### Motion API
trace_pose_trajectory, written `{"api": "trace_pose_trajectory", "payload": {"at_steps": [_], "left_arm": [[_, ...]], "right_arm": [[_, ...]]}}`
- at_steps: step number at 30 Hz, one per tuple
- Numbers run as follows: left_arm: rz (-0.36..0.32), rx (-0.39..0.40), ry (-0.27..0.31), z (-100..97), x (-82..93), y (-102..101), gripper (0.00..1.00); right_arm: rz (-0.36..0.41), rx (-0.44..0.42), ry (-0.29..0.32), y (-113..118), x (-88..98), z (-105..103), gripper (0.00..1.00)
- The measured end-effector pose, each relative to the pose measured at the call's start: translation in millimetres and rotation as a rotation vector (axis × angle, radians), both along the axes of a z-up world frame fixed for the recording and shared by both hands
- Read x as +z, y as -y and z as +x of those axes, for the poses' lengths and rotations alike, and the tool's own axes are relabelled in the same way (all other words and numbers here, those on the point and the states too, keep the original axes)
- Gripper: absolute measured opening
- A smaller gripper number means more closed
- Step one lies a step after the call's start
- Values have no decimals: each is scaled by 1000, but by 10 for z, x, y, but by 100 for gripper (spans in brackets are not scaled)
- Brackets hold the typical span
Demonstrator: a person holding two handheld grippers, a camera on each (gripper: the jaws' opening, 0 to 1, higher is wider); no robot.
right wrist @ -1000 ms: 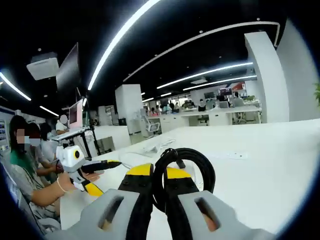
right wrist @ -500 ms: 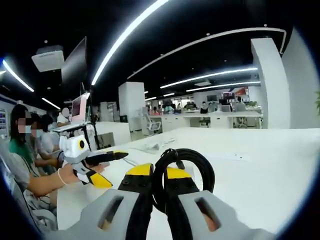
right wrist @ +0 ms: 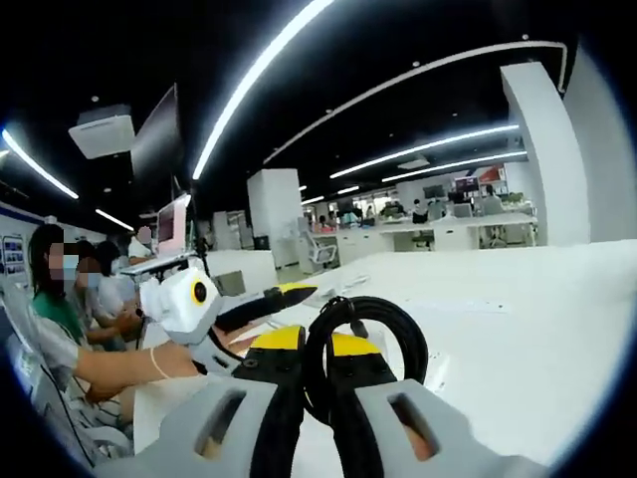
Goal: Straighten the power strip on the desk, plug the charger into it
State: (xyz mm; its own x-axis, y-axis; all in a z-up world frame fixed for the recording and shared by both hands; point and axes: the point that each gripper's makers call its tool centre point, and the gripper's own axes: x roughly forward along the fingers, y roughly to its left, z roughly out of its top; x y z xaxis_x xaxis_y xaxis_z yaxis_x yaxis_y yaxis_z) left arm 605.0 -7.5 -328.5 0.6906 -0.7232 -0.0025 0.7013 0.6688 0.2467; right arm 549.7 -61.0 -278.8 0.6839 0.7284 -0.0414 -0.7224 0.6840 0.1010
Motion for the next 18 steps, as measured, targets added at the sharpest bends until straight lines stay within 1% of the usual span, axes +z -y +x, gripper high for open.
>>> {"api": "trace_pose_trajectory", "payload": {"at_steps": [4, 10, 15, 18], "left_arm": [[38, -10, 22, 34, -64, 128, 99], [72, -16, 65, 57, -76, 274, 94], [73, -31, 50, 89, -125, 373, 92], [66, -37, 46, 90, -125, 417, 91]], "right_arm": [[-22, -14, 13, -18, -14, 3, 5], [-35, -19, 12, -23, -47, 21, 5], [-42, -10, 5, -30, -74, 27, 5], [-47, -10, 7, -30, -83, 31, 5]]}}
